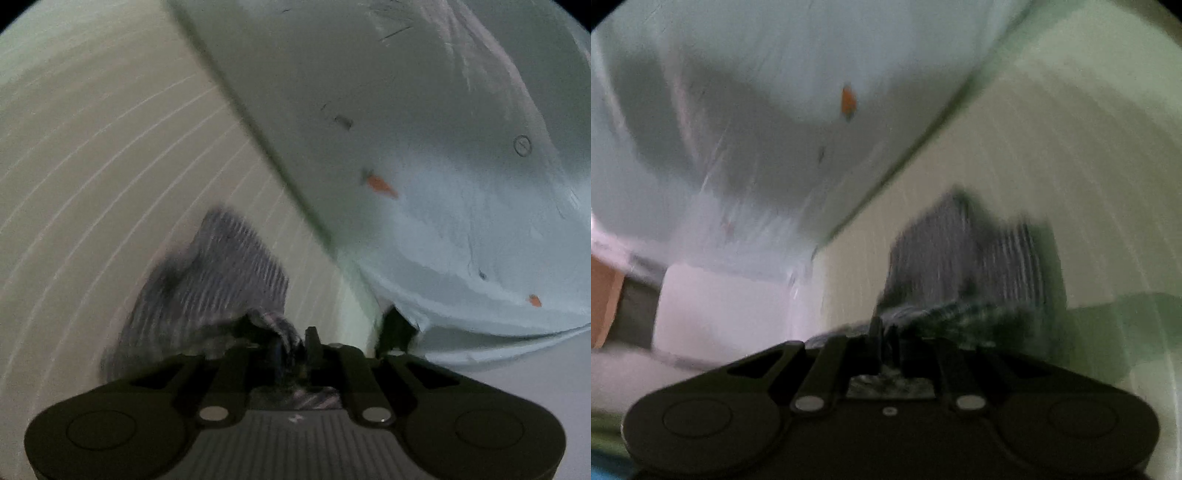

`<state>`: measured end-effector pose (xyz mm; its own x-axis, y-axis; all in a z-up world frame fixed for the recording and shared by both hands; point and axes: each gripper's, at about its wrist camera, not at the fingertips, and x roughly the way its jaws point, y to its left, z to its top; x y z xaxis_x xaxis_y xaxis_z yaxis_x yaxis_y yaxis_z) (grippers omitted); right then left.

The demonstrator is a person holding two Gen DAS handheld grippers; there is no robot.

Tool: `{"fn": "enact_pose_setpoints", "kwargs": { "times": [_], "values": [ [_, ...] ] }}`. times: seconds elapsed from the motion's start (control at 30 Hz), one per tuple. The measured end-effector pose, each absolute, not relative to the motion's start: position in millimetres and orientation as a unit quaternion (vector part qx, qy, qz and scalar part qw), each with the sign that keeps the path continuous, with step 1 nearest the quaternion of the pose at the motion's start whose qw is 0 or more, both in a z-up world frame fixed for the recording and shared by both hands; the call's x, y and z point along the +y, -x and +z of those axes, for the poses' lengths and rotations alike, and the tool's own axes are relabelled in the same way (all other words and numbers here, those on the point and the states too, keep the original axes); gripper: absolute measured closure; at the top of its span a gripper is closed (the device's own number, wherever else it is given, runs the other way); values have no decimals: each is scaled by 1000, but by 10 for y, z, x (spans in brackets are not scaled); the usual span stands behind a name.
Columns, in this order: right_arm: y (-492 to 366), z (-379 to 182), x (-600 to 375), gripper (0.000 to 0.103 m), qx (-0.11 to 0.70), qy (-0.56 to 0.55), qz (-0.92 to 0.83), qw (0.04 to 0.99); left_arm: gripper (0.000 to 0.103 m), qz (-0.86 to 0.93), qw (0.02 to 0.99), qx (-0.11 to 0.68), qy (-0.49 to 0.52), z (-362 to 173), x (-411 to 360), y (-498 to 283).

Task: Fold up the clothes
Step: 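Lift the folded shirt with both grippers and carry it toward the clothes stack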

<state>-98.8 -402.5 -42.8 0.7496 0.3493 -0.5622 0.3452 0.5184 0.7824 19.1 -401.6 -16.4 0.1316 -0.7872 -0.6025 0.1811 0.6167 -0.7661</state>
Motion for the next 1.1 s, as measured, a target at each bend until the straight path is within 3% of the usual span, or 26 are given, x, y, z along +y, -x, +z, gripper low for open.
{"fn": "enact_pose_setpoints", "kwargs": {
  "times": [0.07,0.13,0.17,0.23,0.4,0.7,1.1],
  "values": [
    [722,-426,-4126,72,338,-474,-17,813,48,-342,762,516,193,-72,-4273,-341],
    [457,-423,-4228,38,323,-456,-35,829,17,-333,800,485,117,-20,-4440,-396],
    [324,-422,-4279,33,314,-447,-44,836,13,-330,810,476,86,-24,-4486,-393],
    [178,-446,-4283,21,318,-407,-61,854,12,-337,804,487,58,-160,-4506,-358],
    [138,-751,-4056,20,387,-297,-83,869,12,-309,766,564,30,-681,-4489,-191],
    [32,-1326,-3927,14,426,-304,-81,848,8,-298,755,583,-20,-1101,-4573,-102],
    [-79,-1511,-3926,3,423,-350,-79,832,8,-308,738,601,-15,-1279,-4745,-222]
  ]
}}
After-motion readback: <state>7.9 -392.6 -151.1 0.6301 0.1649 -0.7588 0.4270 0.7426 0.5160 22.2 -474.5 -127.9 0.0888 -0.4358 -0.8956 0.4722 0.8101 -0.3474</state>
